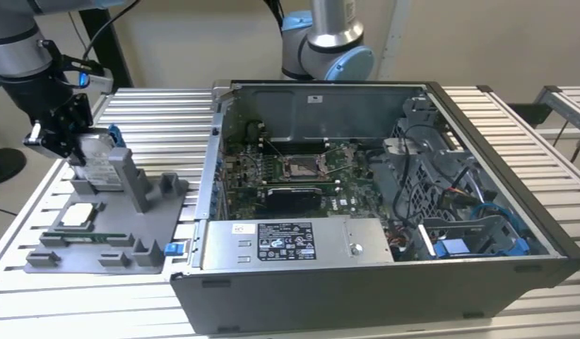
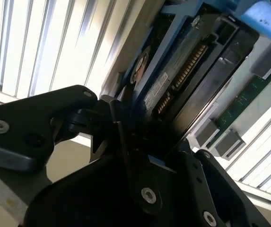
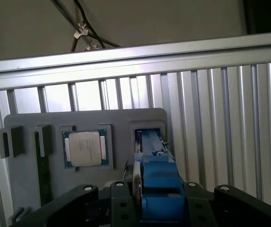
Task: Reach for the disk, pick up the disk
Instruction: 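Pick up the disk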
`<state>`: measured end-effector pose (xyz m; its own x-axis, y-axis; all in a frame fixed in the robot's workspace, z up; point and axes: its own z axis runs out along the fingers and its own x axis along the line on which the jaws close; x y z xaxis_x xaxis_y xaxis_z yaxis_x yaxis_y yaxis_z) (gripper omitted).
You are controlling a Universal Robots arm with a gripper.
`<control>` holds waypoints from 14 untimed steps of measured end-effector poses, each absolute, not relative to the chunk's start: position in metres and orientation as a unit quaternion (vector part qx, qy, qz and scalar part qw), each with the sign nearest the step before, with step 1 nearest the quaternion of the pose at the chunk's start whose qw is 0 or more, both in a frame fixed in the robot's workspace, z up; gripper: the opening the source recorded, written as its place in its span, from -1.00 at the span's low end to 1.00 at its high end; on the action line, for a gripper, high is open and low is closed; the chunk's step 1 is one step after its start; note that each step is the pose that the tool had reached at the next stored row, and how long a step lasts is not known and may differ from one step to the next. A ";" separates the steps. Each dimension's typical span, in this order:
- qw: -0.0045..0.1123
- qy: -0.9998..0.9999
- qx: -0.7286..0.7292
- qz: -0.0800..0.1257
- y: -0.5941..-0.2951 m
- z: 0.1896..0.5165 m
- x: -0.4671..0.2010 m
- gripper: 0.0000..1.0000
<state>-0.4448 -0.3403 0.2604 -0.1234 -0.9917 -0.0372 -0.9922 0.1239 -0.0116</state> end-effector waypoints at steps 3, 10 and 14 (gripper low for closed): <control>0.018 0.749 -0.662 0.008 -0.340 0.260 -0.445 -1.00; 0.018 0.749 -0.662 0.008 -0.340 0.260 -0.445 -1.00; 0.018 0.749 -0.662 0.008 -0.340 0.260 -0.445 -1.00</control>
